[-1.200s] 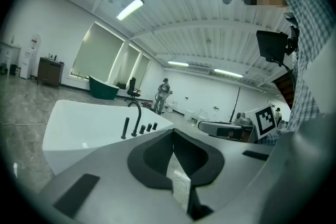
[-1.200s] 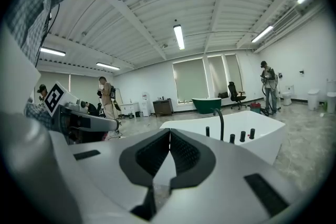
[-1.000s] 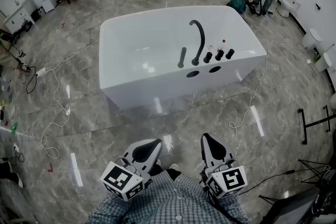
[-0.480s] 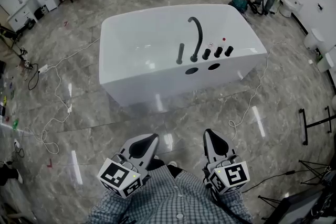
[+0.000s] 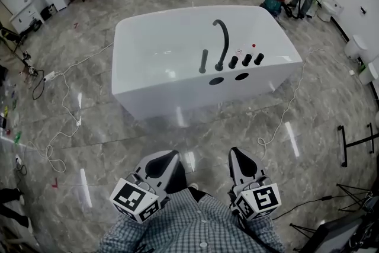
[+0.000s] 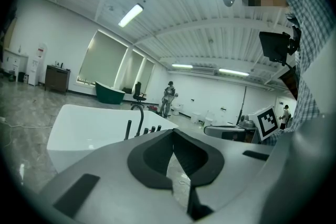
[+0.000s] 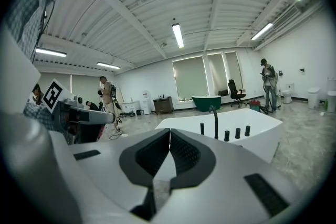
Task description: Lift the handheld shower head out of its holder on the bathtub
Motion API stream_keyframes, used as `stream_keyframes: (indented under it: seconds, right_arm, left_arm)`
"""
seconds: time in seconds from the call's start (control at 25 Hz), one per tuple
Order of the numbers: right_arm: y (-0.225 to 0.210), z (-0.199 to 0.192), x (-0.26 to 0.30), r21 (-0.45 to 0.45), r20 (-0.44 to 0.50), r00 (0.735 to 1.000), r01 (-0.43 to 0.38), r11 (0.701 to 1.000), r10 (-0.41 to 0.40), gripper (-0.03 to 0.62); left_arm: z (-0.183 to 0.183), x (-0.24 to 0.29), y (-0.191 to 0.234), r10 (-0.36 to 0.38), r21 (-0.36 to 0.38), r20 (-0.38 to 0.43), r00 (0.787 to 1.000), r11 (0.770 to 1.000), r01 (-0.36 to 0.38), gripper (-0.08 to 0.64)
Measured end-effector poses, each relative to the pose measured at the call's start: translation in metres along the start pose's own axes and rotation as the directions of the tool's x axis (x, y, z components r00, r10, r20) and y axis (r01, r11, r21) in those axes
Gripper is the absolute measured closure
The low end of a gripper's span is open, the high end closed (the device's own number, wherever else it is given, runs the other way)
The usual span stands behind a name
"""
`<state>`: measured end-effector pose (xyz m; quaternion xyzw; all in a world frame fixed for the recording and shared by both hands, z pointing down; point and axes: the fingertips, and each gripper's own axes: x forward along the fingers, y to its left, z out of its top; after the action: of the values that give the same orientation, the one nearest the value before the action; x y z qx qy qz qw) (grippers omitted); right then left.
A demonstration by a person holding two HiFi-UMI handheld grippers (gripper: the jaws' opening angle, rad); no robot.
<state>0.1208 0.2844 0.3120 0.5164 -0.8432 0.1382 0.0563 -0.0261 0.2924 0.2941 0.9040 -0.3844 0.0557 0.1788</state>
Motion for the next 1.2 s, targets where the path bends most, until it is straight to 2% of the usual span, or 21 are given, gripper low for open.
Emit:
stream_keyframes:
  seconds: [0.24,0.88,1.2]
  right_arm:
    - [-0.01,0.009,0.027,0.008,0.004,1.0,0.019,1.0,-0.019,0.575]
    - [-0.043,0.042,0.143,-0.004,0.008,0.995,0.096,0.995,-0.096,0.575]
    - [-0.044,0.05,0.17,-0.006,0.008,0.989,0.148,0.989,-0.147,0.575]
  left_arm:
    - [0.006,0.02,0.024,-0.015,-0.006,-0.017,1.0,1.0,0.015,0.553]
    - [0.049,0.091,0.128,-0.078,0.001,-0.027,0.997,0.997,0.078,0.554]
    - [0.059,0.097,0.164,-0.087,-0.022,-0.022,0.996,0.996,0.087,0.553]
